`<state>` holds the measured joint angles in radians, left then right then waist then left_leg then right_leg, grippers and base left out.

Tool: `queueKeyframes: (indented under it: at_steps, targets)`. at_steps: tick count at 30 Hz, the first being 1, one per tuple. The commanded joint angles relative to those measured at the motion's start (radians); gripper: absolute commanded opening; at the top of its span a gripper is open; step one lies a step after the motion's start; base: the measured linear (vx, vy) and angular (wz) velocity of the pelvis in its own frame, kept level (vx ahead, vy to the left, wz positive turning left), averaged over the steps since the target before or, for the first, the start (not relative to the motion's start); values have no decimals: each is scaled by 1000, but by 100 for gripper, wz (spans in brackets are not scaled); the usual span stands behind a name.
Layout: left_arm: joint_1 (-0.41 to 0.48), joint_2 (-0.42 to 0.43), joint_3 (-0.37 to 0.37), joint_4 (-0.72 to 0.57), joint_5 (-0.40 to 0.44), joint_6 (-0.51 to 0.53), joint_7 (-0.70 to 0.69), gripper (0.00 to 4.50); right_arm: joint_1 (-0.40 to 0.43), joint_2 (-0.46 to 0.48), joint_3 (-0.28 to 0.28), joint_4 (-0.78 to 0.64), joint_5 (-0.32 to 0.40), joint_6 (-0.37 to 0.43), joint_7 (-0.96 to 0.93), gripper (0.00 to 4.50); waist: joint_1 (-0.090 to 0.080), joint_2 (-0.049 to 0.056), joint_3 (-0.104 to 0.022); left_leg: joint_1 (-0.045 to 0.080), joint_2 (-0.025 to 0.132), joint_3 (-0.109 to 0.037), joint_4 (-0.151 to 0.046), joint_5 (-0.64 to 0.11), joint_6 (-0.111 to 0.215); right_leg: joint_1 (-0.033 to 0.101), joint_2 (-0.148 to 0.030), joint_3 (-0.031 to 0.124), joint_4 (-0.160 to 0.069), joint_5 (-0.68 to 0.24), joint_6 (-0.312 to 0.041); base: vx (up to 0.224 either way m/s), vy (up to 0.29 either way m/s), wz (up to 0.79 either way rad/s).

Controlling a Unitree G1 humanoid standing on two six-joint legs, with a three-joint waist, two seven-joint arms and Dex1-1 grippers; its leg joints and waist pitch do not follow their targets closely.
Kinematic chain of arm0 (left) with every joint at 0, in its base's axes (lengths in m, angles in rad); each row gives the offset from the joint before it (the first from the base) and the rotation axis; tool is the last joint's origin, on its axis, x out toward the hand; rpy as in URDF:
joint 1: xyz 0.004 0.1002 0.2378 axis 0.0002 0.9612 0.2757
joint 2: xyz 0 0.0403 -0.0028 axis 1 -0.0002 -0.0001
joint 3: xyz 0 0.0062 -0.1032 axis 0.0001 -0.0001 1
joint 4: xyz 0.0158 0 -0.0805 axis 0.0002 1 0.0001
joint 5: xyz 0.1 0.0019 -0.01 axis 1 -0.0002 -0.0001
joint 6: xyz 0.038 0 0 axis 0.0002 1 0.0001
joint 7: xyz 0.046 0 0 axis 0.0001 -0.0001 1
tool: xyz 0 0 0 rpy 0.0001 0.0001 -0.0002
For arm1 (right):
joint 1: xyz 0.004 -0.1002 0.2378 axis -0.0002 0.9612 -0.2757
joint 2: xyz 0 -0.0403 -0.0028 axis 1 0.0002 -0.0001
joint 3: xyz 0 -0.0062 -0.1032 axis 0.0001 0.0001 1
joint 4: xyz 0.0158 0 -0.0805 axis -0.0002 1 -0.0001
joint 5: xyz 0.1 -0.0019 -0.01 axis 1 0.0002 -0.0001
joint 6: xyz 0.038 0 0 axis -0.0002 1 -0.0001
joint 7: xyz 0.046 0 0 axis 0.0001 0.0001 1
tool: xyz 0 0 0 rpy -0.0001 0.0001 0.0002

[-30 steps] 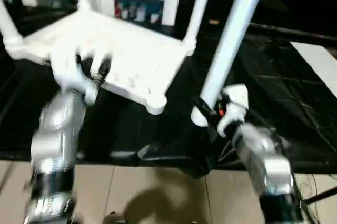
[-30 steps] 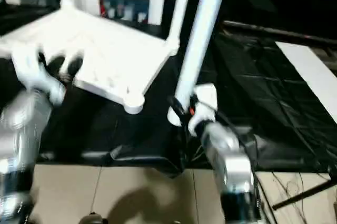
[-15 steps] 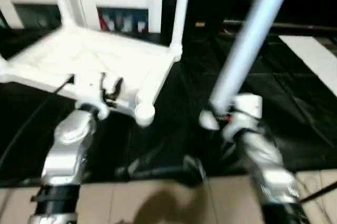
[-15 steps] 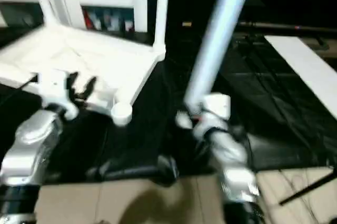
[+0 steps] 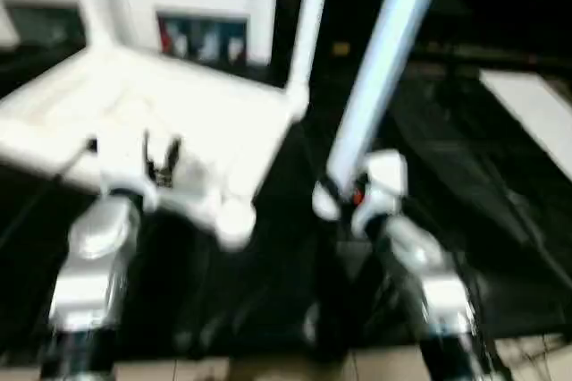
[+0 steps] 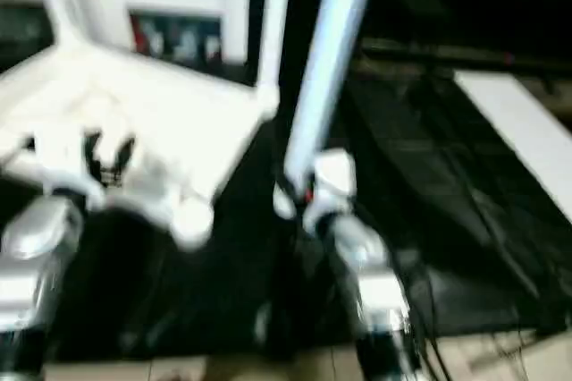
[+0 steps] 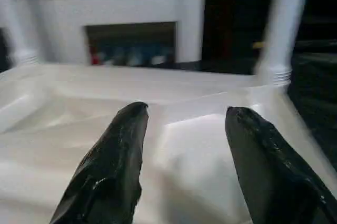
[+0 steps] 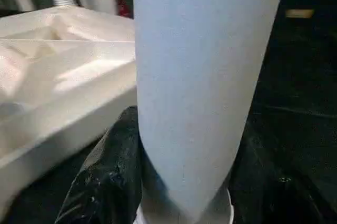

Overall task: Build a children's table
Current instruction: Pick table leg

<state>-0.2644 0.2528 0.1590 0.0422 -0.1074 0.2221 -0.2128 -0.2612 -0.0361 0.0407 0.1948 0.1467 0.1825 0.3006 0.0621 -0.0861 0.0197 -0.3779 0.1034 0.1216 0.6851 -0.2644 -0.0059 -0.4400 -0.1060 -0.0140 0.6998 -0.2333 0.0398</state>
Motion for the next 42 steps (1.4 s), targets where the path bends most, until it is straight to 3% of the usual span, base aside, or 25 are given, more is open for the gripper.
queueKeyframes:
  at_steps: [1, 3, 6, 7, 8, 11, 13, 14, 15, 16, 17, 18, 19, 21, 23, 29, 31, 32, 33, 34, 37, 38, 39, 41, 42]
  targets:
    - [0, -4, -25, -11, -5, 15, -11, 269, 10, -9, -22, -20, 2, -9, -10, 186, 41, -15, -55, -39, 28, -29, 61, 27, 166, 80, -228, 167, -186, 300, 100, -141, 56, 19]
    - [-2, -1, -27, -9, -6, 17, -10, 269, 16, -10, -19, -21, 0, -16, -12, 186, 25, 2, -67, -72, 33, -77, 102, -76, 5, 130, -253, 143, -155, 446, -91, 0, 0, 0]
    - [-1, 1, -32, -7, -6, 19, -8, 269, 21, -11, -15, -22, -4, -21, -13, 186, 9, 53, -47, -27, 73, -96, 1, -43, -38, 124, -191, 79, -204, 110, -322, -54, 141, -14]
    - [2, 1, -34, -9, -6, 20, -8, 269, 22, -10, -14, -24, -6, -21, -13, 186, -3, 57, -42, -18, 72, -83, -43, -32, -4, 121, -144, 56, -199, 8, -324, -93, 262, -4]
    - [7, 0, -37, -13, -6, 22, -6, 269, 23, -9, -16, -26, -8, -20, -11, 186, -66, 94, -46, 70, 51, -62, -141, -7, 233, 51, 43, -55, -94, -165, -226, -75, 285, 0]
    - [7, -4, -35, -12, -2, 24, -7, 269, 18, -8, -18, -19, -9, -21, -9, 186, -81, 102, -24, 80, 72, -72, -179, 41, 448, 4, 59, -113, 21, -135, -99, -89, 252, 2]
    - [8, -5, -35, -14, 2, 25, -5, 269, 16, -9, -16, -16, -11, -22, -7, 186, -73, 76, -18, 70, 85, -60, -191, -51, 400, 34, 14, -99, -10, -121, -64, -117, 190, -2]
    - [6, -8, -34, -13, 8, 27, 5, 269, 12, -13, -12, -12, -10, -24, -5, 186, 5, 31, -20, 7, 67, -38, 15, -246, 89, 85, -296, 122, -227, -455, -41, -137, 168, 0]
    - [5, -7, -35, -15, 27, 29, 31, 269, 8, -15, -9, -7, -10, -26, -4, 186, 4, 13, -34, -15, 45, -70, 110, -197, 11, 76, -309, 167, -254, -585, -49, -137, 168, 0]
    - [3, -5, -36, -14, 36, 28, 42, 269, 5, -16, -9, -3, -11, -27, -3, 186, -16, 31, -31, -70, 31, -114, 133, -87, -90, 142, -268, 95, -212, -669, -84, -117, 202, -19]
    - [0, 3, -44, -11, 55, 23, 51, 269, 1, -15, -9, 0, -12, -28, -2, 186, -13, 33, -19, -62, 54, -112, 94, -76, -107, 128, -241, 69, -218, -631, -136, -114, 233, -36]
    - [-1, 7, -48, -9, 63, 21, 52, 269, -1, -14, -9, 2, -11, -29, -2, 186, -23, 49, -15, 7, 63, -93, -34, -77, -124, 87, -93, -53, -171, -498, -218, -114, 233, -36]
    - [-1, 7, -48, -9, 63, 21, 52, 269, -1, -14, -9, 2, -11, -29, -2, 186, -39, 75, -17, 21, 63, -86, -89, -112, -158, 80, -18, -96, -144, -420, -213, -130, 221, 3]
    - [-8, 10, -53, 0, 71, 19, 58, 269, -9, -13, -9, 10, -13, -33, -2, 186, -73, 137, -29, 36, 223, -173, -209, -464, -246, 61, 37, -79, -15, -11, -165, -122, 186, 19]
    - [-14, 9, -54, 6, 77, 20, 69, 269, -18, -14, -8, 18, -14, -38, -2, 186, -63, 148, -31, 38, 249, -168, -215, -401, -219, 9, 49, -92, 50, -46, -139, -93, 114, 11]
    - [-29, 0, -54, 13, 73, 36, 72, 269, -36, -22, -8, 35, -10, -44, 0, 186, -44, 86, -56, 51, 209, -160, -225, -240, 124, 37, 21, -51, -3, -88, -231, -86, -45, -4]
    - [-33, -6, -48, 14, 48, 52, 61, 269, -42, -22, -9, 40, -11, -45, 5, 186, -37, 62, -49, 0, 130, -98, -188, -257, 168, 66, -11, -38, -88, -6, -445, -87, -210, -3]
    - [-34, -8, -42, 15, 33, 63, 51, 269, -47, -23, -4, 44, -15, -44, 12, 186, -9, -12, -61, -44, -12, 21, 71, -220, 128, 95, -41, -29, -192, -112, -534, -82, -226, 2]
    - [-35, -10, -38, 17, 25, 70, 47, 269, -50, -24, 0, 47, -17, -43, 17, 186, 6, -1, -42, -56, 15, 42, 164, -216, 77, 97, -75, -7, -209, -398, -488, -82, -226, 2]
    - [-37, -12, -32, 20, 22, 70, 53, 269, -53, -24, 6, 47, -19, -41, 23, 186, 9, -4, -29, -78, 25, 36, 169, -219, 60, 123, -92, -6, -201, -471, -439, -52, -195, -10]
    - [-43, -13, -24, 25, 23, 70, 64, 269, -59, -25, 23, 51, -34, -50, 29, 186, 17, 46, -28, -1, 59, 9, 30, -210, 77, 175, -100, 5, -248, -674, -128, -35, -173, -9]
    - [-45, -12, -25, 26, 24, 69, 62, 269, -62, -26, 26, 56, -39, -53, 27, 186, 11, 70, -35, 74, 169, -57, -106, -234, 84, 154, -32, -65, -205, -554, -11, -7, -169, 0]
    - [-47, -12, -25, 28, 24, 69, 61, 269, -64, -26, 26, 59, -39, -54, 26, 186, -25, 77, -35, 180, 345, -167, -214, -430, 119, 72, -14, -91, 1, -316, 0, -7, -169, 0]
    - [-49, -14, -24, 31, 22, 68, 62, 269, -67, -25, 25, 63, -37, -55, 26, 186, -32, 71, -15, 201, 232, -74, -214, -502, 150, 2, -4, -72, 49, -56, -91, 61, -157, 2]
    - [-50, -16, -24, 32, 22, 69, 61, 269, -69, -25, 23, 65, -33, -56, 25, 186, -38, 59, -12, 188, 159, -25, -209, -470, 163, 36, -6, -59, -23, -24, -105, 73, -147, 9]
